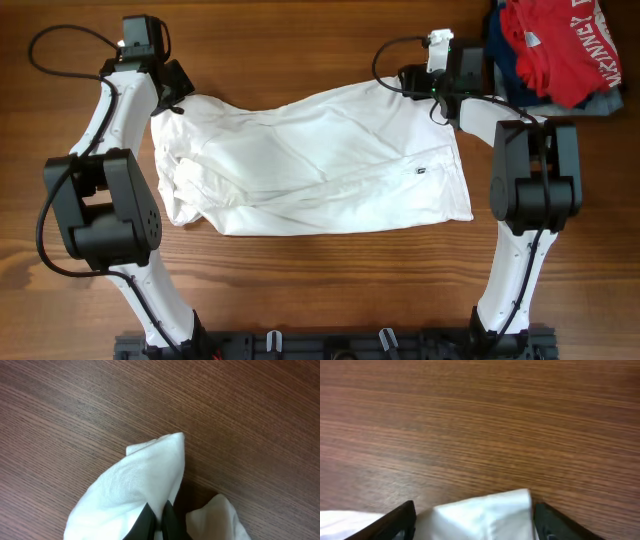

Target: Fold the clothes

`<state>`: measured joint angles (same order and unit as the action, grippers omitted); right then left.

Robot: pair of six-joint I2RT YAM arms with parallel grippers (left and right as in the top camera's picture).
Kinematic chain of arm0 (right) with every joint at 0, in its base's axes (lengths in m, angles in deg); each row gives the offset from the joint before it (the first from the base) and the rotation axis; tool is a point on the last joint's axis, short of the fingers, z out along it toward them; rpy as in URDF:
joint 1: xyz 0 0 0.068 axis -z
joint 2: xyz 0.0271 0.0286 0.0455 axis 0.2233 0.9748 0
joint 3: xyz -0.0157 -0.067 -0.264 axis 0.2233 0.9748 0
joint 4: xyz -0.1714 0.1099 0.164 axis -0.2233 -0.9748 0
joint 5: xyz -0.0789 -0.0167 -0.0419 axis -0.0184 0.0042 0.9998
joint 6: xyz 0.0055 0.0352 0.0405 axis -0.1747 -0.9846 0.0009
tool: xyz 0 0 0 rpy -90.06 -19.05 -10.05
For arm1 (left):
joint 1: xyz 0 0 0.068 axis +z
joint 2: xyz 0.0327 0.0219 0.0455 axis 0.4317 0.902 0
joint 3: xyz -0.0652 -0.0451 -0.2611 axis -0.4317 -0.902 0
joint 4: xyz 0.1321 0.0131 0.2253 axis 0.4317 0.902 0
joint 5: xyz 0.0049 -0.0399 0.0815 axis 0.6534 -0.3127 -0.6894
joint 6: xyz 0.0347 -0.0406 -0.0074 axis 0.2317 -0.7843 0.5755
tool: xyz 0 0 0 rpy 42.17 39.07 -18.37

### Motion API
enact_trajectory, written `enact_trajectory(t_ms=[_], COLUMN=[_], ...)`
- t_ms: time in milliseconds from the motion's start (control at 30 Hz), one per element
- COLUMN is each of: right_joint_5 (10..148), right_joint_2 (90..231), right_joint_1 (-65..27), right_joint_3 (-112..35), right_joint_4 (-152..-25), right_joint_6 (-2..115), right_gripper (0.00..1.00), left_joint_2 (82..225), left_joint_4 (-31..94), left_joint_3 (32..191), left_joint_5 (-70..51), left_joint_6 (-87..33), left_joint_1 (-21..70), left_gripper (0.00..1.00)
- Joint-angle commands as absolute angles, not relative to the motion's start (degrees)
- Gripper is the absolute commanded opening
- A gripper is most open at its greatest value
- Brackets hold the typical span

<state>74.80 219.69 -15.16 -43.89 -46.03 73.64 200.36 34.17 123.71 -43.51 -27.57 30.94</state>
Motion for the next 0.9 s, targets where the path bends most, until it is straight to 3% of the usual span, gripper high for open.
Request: enact_trajectory(t_ms=[0, 167, 233, 300, 367, 433, 867], right_joint_5=[78.2, 78.8, 78.2, 77.0, 76.7, 77.1, 79.7], right_joint_2=[221.7, 222.4, 222.7, 222.8, 222.8, 222.8, 215.9], right_joint_1=[-15.1, -15.1, -15.2, -15.3, -15.7, -15.8, -14.1], right_joint_3=[-44.6, -44.6, -44.6, -44.6, -44.6, -44.7, -55.1], right_joint_4=[-45.3, -44.5, -44.5, -45.2, -45.8, -45.5, -56.1], right_joint_6=[73.6, 73.5, 73.5, 73.5, 73.5, 73.0, 70.3], right_gripper=[0.77, 0.77, 0.71, 0.55, 0.27, 0.14, 0.04], left_joint_2=[200.6, 200.6, 200.6, 200.6, 200.6, 200.6, 195.4], left_joint_4=[34.5, 35.1, 35.1, 35.1, 35.3, 35.3, 35.5], left_joint_3=[124.8, 124.8, 124.8, 124.8, 124.8, 124.8, 124.8], left_joint_5=[-43.0, -43.0, -43.0, -43.0, -43.0, -43.0, -43.0], left_joint_6=[-28.5, -28.5, -28.5, -28.5, -28.5, -28.5, -28.3], left_joint_1=[31.3, 31.3, 31.3, 31.3, 31.3, 31.3, 32.3], left_gripper=[0.04, 0.04, 0.04, 0.04, 0.04, 0.04, 0.04])
